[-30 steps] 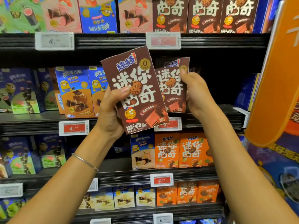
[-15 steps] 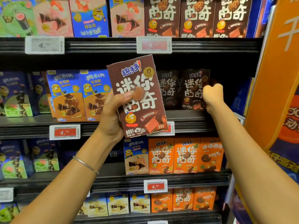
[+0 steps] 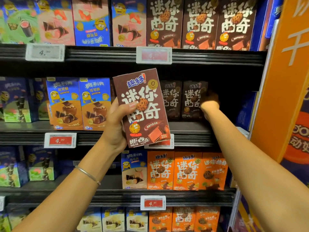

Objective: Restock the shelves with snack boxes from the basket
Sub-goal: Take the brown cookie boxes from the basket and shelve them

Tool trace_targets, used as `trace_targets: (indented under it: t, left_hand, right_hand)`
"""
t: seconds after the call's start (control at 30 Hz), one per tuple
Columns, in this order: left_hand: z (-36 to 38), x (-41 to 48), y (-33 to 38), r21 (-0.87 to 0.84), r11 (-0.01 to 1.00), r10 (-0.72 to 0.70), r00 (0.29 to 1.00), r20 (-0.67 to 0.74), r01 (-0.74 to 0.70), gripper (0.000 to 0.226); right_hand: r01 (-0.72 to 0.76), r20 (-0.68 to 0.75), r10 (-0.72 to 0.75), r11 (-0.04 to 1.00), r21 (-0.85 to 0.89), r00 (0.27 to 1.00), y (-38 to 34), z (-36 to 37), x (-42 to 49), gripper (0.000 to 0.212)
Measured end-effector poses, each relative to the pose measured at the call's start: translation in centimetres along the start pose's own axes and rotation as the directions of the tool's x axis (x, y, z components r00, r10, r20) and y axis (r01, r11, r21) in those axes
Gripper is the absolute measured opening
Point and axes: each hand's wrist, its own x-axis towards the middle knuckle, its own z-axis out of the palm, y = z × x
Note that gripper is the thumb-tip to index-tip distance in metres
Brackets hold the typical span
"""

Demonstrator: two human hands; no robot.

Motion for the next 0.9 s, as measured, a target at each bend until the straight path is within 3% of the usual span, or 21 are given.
trace_targets:
  t: [0.4, 0.53, 0.67, 0.73, 0.8, 0.9]
  left_hand:
    - [-0.1, -0.2, -0.2, 0.028, 1.000, -0.012, 1.000, -0.004, 0.012, 0.091]
    - [-0.2, -0.1, -0.2, 0.051, 0.999, -0.016, 1.000, 0.009, 0.016, 0.080]
    - [-0.2, -0.2, -0.2, 0.061, 0.998, -0.019, 1.000, 0.018, 0.018, 0.083]
    - [-0.2, -0.3, -0.1, 0.060, 0.998, -0.022, 1.000, 0.015, 0.021, 0.084]
    - [-0.1, -0.4, 0.0, 0.066, 0.998, -0.016, 1.000, 0.006, 0.016, 0.085]
    - [0.4, -0.4, 0.6, 0.097, 0.995, -0.001, 0.999, -0.034, 0.004, 0.087]
  right_hand:
    - [0.005, -0.073, 0.000, 0.998, 0.068, 0.997, -0.6, 1.6, 0.7, 0.042]
    - [-0.039, -0.042, 0.044, 0.991, 0.130, 0.998, -0.7, 1.5, 0.2, 0.038]
    - [-0.094, 0.001, 0.095, 0.980, 0.174, 0.995, -0.9, 0.5, -1.0, 0.036]
    - [-0.104, -0.096, 0.135, 0.956, 0.275, 0.986, -2.1, -0.3, -3.3, 0.028]
    - [0.008, -0.177, 0.062, 0.929, 0.371, 0.982, -3.4, -1.0, -6.5, 0.012]
    - [0.137, 0.045, -0.188, 0.841, 0.524, 0.981, -5.7, -2.3, -11.8, 0.042]
